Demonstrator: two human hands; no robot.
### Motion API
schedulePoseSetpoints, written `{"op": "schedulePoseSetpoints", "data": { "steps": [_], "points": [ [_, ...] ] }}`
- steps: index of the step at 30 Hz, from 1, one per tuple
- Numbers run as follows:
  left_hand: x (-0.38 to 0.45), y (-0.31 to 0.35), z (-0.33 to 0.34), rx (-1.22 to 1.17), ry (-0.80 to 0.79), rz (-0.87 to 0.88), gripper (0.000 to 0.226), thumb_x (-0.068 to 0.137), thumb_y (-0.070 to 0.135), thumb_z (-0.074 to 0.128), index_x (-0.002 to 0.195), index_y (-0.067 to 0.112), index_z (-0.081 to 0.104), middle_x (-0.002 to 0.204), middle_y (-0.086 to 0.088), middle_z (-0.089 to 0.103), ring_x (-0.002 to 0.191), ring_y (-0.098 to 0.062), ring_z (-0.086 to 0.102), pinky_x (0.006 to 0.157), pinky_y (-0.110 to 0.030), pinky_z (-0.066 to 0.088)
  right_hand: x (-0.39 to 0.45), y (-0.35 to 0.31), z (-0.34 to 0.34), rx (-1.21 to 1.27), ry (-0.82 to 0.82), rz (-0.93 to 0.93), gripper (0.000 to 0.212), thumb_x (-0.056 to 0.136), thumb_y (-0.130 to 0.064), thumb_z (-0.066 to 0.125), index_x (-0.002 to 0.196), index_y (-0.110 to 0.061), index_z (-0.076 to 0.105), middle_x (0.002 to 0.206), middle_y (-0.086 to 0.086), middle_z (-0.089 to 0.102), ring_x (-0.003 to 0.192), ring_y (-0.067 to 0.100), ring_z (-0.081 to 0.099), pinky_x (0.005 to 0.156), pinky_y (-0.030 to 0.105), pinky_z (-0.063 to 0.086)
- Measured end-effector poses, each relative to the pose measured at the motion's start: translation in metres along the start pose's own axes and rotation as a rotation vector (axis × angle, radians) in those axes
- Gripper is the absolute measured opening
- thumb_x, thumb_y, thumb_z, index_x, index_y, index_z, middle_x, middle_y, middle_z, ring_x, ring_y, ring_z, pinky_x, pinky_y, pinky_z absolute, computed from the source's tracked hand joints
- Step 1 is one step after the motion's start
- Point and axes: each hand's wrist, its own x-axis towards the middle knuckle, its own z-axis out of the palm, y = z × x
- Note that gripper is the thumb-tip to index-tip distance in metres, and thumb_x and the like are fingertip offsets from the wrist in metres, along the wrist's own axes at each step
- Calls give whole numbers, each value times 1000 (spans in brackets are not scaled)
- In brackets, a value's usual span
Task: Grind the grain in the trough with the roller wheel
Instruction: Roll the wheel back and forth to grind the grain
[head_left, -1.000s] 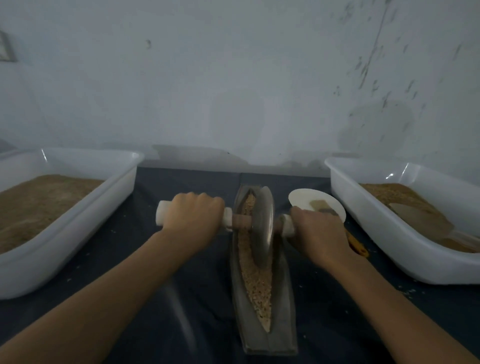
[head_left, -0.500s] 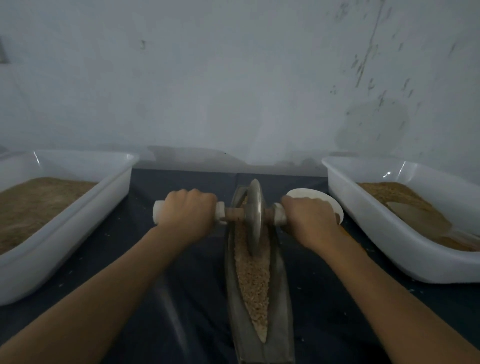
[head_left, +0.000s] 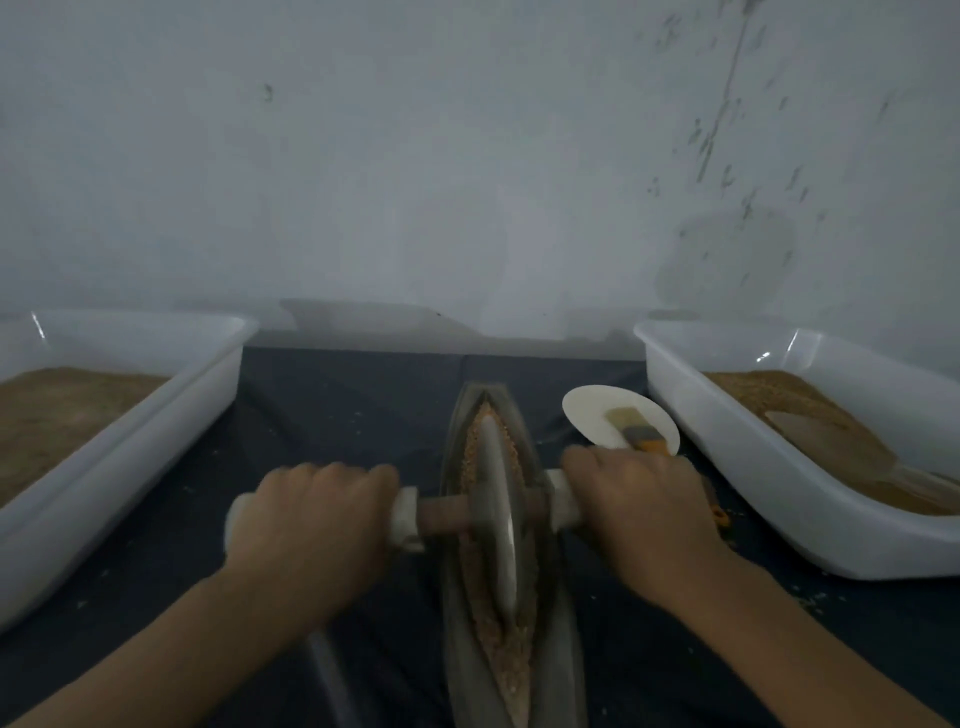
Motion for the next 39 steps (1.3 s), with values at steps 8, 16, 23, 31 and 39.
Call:
{"op": "schedulePoseSetpoints", "data": {
  "steps": [8, 16, 23, 31, 39],
  "points": [
    [68, -2, 26, -63, -23, -52, 21, 83, 44, 55, 74, 31, 40, 81, 7, 59, 64, -17, 45, 61, -30, 36, 51, 11, 26, -36, -118, 93, 22, 86, -27, 63, 100, -19, 48, 94, 1, 65, 81, 23, 64, 57, 33, 36],
    [-21, -2, -14, -49, 195, 251, 54, 47, 40, 77, 65, 31, 28, 47, 9, 35, 36, -17, 46, 42, -26, 33, -37, -6, -11, 71, 25, 33, 61, 21, -19, 91, 62, -25, 47, 49, -5, 48, 37, 14, 47, 33, 24, 23],
    [50, 5, 9, 75, 74, 18, 22, 85, 42, 53, 80, 29, 35, 81, 8, 59, 74, -18, 61, 60, -30, 32, 16, 13, 33, 45, -14, 88, 28, 73, -34, 77, 82, -21, 54, 71, -2, 64, 59, 18, 60, 49, 27, 38],
    [39, 7, -3, 51, -21, 42, 20, 87, 42, 53, 85, 33, 36, 91, 8, 61, 83, -16, 61, 67, -30, 39, 9, 9, 17, 101, -182, 142, 27, 77, -36, 72, 86, -29, 48, 81, -5, 63, 70, 13, 60, 59, 29, 46],
    [-4, 2, -10, 37, -69, 30, 31, 82, 56, 49, 71, 38, 26, 67, 12, 39, 61, -6, 40, 59, -28, 31, -23, -4, -12, 44, -61, 34, 49, 31, -22, 90, 63, -23, 54, 51, -4, 53, 40, 12, 49, 37, 22, 24]
  ]
}}
